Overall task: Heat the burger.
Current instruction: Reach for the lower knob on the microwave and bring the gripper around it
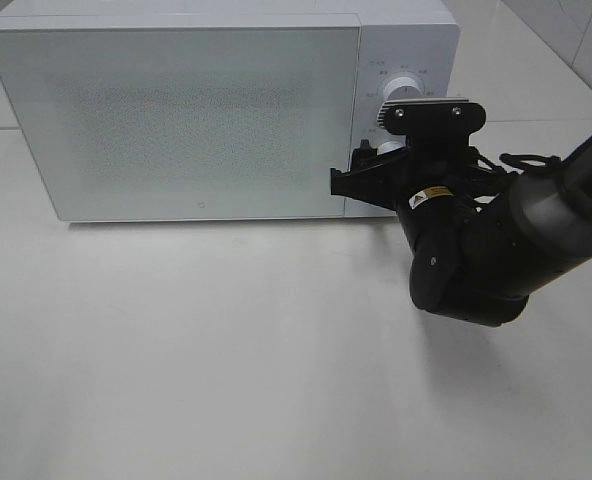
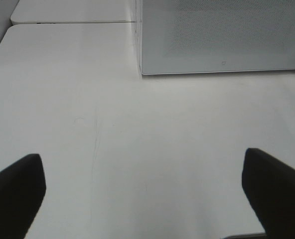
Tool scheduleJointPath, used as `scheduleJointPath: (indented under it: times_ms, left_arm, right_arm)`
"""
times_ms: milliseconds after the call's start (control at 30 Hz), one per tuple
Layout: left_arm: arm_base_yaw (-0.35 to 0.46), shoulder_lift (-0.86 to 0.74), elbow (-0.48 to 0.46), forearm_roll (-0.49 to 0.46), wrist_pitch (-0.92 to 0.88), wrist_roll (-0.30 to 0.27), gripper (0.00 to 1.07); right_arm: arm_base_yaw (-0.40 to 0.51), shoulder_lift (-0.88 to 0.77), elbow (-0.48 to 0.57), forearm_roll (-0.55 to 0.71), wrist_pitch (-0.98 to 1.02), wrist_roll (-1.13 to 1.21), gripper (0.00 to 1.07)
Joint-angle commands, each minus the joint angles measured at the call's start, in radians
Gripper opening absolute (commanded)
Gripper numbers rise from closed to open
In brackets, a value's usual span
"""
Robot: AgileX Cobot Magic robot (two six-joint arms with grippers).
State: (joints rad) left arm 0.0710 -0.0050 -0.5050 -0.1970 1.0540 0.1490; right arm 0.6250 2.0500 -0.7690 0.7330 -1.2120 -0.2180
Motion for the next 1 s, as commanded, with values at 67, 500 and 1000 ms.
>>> scheduleJointPath:
  times_ms: [67,500,1000]
  left_arm:
    - [0.002,-0.021,0.004,-0.007,-0.013,-0.001,1.0]
    - [0.002,-0.021,0.004,-0.007,-0.013,-0.001,1.0]
    - [0.002,-0.021,0.004,-0.007,-0.013,-0.001,1.0]
  right_arm:
    - [-0.015,0.019,-0.034,-0.029,0.016,0.019,0.76]
    - [-0.029,0.029,-0.044,-0.036,0.017,0.019,0.63]
    - [-0.025,0.029,-0.044,-0.045,-0.032,0.019,0.08]
